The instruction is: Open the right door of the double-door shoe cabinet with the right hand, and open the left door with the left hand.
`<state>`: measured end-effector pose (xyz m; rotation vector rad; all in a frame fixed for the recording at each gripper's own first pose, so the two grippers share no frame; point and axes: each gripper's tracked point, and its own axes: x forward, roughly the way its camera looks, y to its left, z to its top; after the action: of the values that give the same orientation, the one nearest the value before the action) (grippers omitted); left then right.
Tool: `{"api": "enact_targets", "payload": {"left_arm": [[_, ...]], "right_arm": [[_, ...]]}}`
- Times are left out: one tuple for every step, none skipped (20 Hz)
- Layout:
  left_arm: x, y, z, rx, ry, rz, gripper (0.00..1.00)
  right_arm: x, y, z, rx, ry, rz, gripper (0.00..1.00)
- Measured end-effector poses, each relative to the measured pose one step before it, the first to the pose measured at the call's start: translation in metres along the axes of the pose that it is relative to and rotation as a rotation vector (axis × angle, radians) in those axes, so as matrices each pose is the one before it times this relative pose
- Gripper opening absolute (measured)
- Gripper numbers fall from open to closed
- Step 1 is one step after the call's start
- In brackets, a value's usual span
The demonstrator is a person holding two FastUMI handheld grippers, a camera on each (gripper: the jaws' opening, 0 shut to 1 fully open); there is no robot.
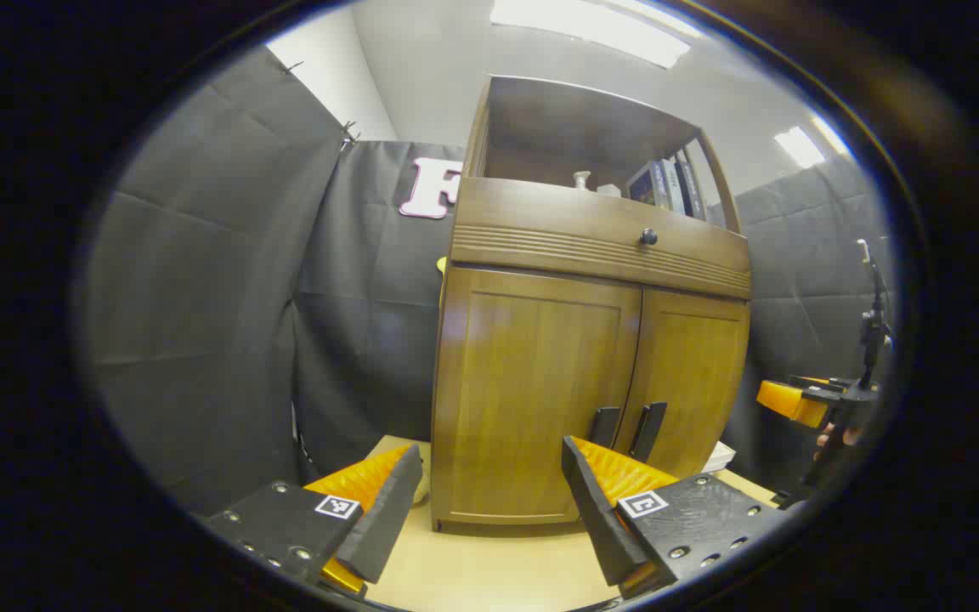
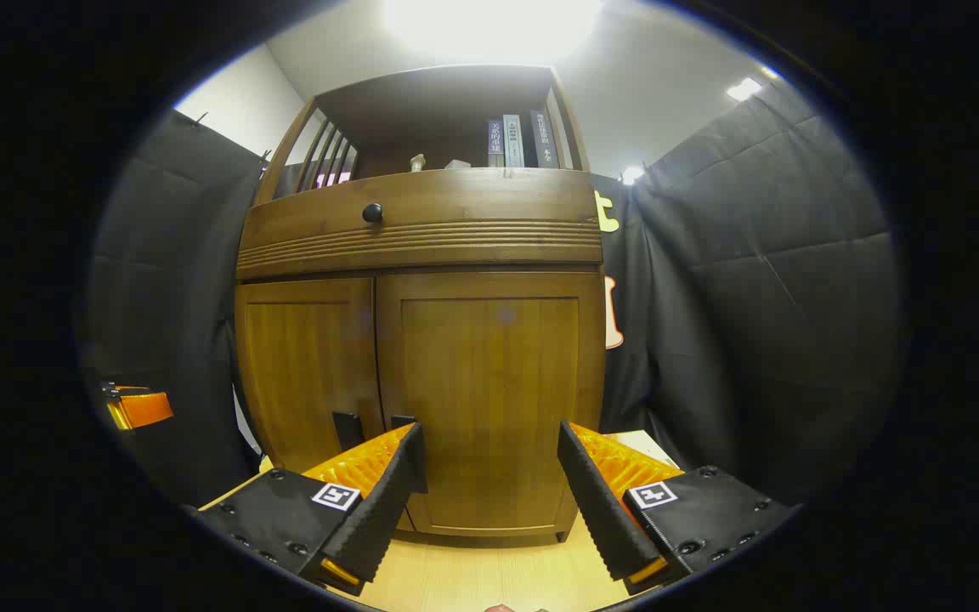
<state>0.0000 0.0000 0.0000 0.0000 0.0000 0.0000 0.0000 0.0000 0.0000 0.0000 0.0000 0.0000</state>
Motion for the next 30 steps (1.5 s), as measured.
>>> {"api": "enact_targets", "payload": {"left_arm": [[-0.00082, 0.0005, -0.0007, -0.00032, 0.00012, 0.00027, 0.94], [0.00011, 0.00007, -0.0011, 0.00394, 0.00185, 0.00122, 0.94], [0.00002, -0.00219, -0.00202, 0.00672, 0.00223, 0.00278, 0.94], [0.00009, -0.00121, -0.00093, 0.0064, 0.00413, 0.00215, 0.94], [-0.00007, -0.00167, -0.00231, 0.00211, 0.0049, 0.00149, 0.94], [0.00064, -0.00129, -0.00163, -0.00207, 0.00502, -0.00265, 0.94], [-0.00168, -0.00269, 0.00072, -0.00002, 0.00191, -0.0016, 0.94], [0.00212, 0.00169, 0.00191, 0.00007, 0.00007, -0.00178, 0.94], [-0.00165, 0.00054, 0.0001, 0.00292, 0.00028, 0.00198, 0.94], [-0.00083, 0.00124, 0.00174, 0.00422, 0.00012, 0.00252, 0.94], [-0.0007, -0.00149, -0.0006, 0.00514, -0.00059, 0.00305, 0.94], [-0.0007, 0.00027, 0.0016, 0.00412, -0.00223, 0.00086, 0.94], [-0.00073, 0.00128, -0.00015, 0.00276, -0.00059, 0.00107, 0.94], [-0.00004, 0.00027, 0.00028, 0.00083, 0.00164, 0.00152, 0.94], [-0.00049, 0.00035, -0.00009, -0.00162, 0.00362, 0.00043, 0.94], [0.00001, 0.00022, 0.00028, -0.00321, 0.00375, 0.00007, 0.94], [0.00026, 0.0009, -0.00026, -0.00246, 0.00305, 0.00139, 0.94], [0.00034, 0.00048, 0.00041, -0.0007, 0.00228, 0.00181, 0.94], [-0.00031, 0.00017, -0.00026, 0.00001, 0.00079, 0.00242, 0.94], [0.00015, 0.00051, 0.00063, -0.00091, 0.00154, 0.0033, 0.94], [-0.00084, 0.00072, -0.00015, -0.00249, 0.00172, 0.00287, 0.94], [0.00007, 0.00025, 0.00021, -0.00421, 0.00161, 0.00303, 0.94], [-0.0004, 0.00049, -0.00064, -0.00518, 0.00196, 0.00426, 0.94], [-0.00005, -0.00017, -0.00082, -0.00558, 0.00347, 0.00362, 0.94], [-0.00074, -0.00005, -0.0016, -0.00563, 0.00328, 0.00415, 0.94], [-0.00007, 0.00072, 0.00009, -0.00343, 0.00214, 0.00503, 0.94], [-0.00053, 0.00047, -0.0012, -0.00081, 0.00339, 0.0077, 0.94], [-0.00052, 0.00101, -0.00031, -0.00015, 0.00519, 0.00818, 0.94], [-0.00088, 0.00011, -0.00205, 0.00027, 0.0057, 0.00831, 0.94], [-0.00061, 0.00078, -0.00089, -0.00043, 0.00538, 0.00862, 0.94]], "right_arm": [[-0.00137, 0.00094, 0.00031, -0.00256, -0.00036, 0.00092, 0.99], [-0.00179, 0.00051, -0.00029, -0.00532, 0.00065, 0.00003, 0.99], [-0.00167, -0.00034, 0.00006, -0.00651, 0.00159, -0.00159, 0.99], [-0.00091, -0.00106, -0.00102, -0.00581, 0.00055, -0.00174, 0.99], [-0.00029, 0.00032, -0.00003, -0.00132, 0.00249, -0.00158, 0.99], [-0.002, -0.00092, -0.0013, 0.00118, 0.00308, -0.0013, 0.99], [-0.00015, 0.0002, -0.00018, 0.00243, 0.00288, 0.00169, 0.99], [-0.00019, -0.00014, 0.00007, 0.00138, 0.00218, -0.00065, 0.99], [0.00015, -0.00023, 0.00093, 0.0008, -0.001, 0.00013, 0.99], [0.00065, 0.00122, 0.0002, -0.00044, 0.00054, 0.00228, 0.99], [0.00068, 0.00179, 0.00018, -0.00209, 0.00108, 0.0032, 0.99], [-0.00004, 0.00107, -0.00106, -0.00284, 0.00329, 0.00493, 0.99], [0.00185, 0.00095, 0.00074, -0.00156, 0.00178, 0.00537, 0.99], [0.00148, 0.00181, 0.00207, -0.00036, -0.00204, 0.00503, 0.99], [0.00212, 0.00086, 0.00304, 0.00107, -0.00309, 0.00383, 0.99], [0.002, 0.00119, 0.00254, 0.00271, -0.00519, 0.00364, 0.99], [0.003, 0.00152, 0.00314, 0.00443, -0.00408, 0.00378, 0.99], [0.00427, 0.00163, 0.00168, 0.00569, -0.00147, 0.00484, 0.99], [0.0035, 0.00179, 0.00226, 0.00624, 0.00019, 0.00423, 0.99], [0.00348, 0.00268, 0.00161, 0.00712, -0.00048, 0.00451, 0.99], [0.00382, 0.00337, 0.00159, 0.00696, -0.00039, 0.00739, 0.99], [0.00477, 0.00341, 0.00099, 0.00562, 0.00081, 0.00642, 0.99], [0.00481, 0.00304, 0.00082, 0.00599, 0.00209, 0.00687, 0.99], [0.00454, 0.00393, -0.00026, 0.0059, 0.00299, 0.00525, 0.99], [0.00471, 0.00336, 0.00037, 0.00625, 0.00485, 0.00616, 0.99], [0.00487, 0.00388, 0.0002, 0.00646, 0.00218, 0.00542, 0.99], [0.00526, 0.0026, 0.00038, 0.0066, 0.0027, 0.0032, 0.99], [0.00592, 0.00265, -0.00121, 0.00648, 0.00277, 0.00297, 0.94], [0.00493, 0.00232, -0.00096, 0.00589, 0.00376, 0.00254, 0.94], [0.00598, 0.00241, -0.00235, 0.00664, 0.00402, 0.00299, 0.99]]}}
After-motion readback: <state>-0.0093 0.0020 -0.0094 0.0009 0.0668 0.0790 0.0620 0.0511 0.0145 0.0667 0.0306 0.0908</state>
